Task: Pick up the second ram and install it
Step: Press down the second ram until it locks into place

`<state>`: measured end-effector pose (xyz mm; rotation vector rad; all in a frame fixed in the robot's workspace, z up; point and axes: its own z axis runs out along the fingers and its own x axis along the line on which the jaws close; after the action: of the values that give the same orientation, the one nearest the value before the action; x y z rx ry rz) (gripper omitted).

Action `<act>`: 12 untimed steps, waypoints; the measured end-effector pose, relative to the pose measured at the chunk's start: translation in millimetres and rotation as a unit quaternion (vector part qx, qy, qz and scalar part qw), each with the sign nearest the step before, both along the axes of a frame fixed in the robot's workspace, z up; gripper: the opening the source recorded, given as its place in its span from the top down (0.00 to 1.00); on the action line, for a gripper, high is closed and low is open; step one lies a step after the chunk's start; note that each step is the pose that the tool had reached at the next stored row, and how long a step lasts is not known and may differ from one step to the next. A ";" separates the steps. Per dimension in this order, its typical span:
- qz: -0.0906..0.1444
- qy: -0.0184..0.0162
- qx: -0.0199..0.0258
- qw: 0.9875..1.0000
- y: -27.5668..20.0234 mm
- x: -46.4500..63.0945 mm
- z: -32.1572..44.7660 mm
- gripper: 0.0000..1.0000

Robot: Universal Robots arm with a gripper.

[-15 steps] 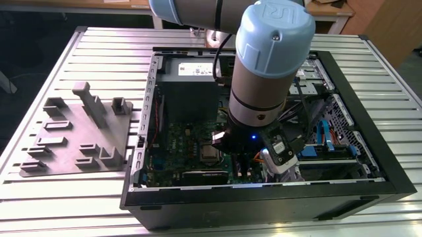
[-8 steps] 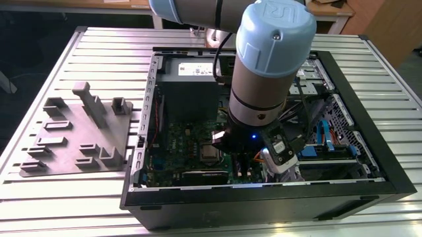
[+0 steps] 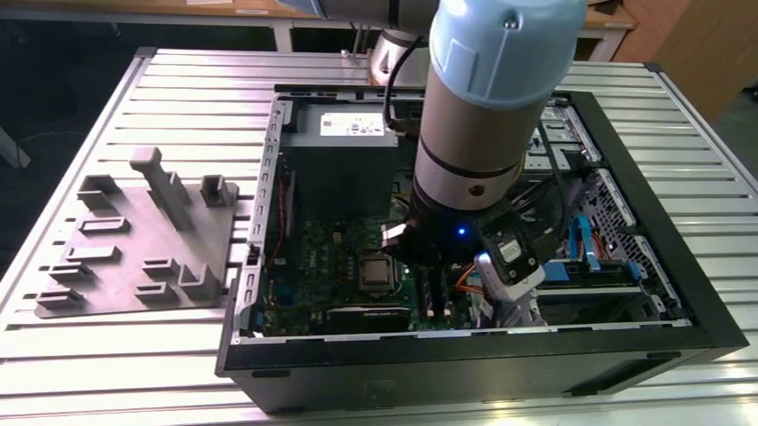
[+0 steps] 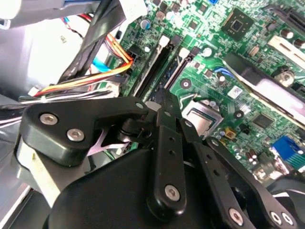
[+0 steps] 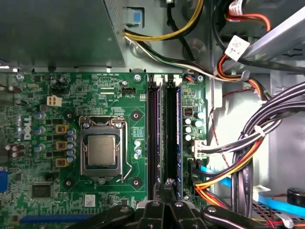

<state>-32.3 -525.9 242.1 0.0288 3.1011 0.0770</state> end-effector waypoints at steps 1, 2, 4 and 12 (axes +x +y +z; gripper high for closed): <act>0.000 0.000 0.000 1.000 0.1 0.0 -0.1 0.90; 0.000 0.000 0.000 1.000 0.0 0.0 -0.1 0.90; 0.000 0.000 0.000 1.000 0.4 0.0 -0.1 0.90; 0.000 0.000 0.000 1.000 22.3 -0.1 -0.6 0.90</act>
<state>-32.4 -503.6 241.5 0.0290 3.1011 0.0768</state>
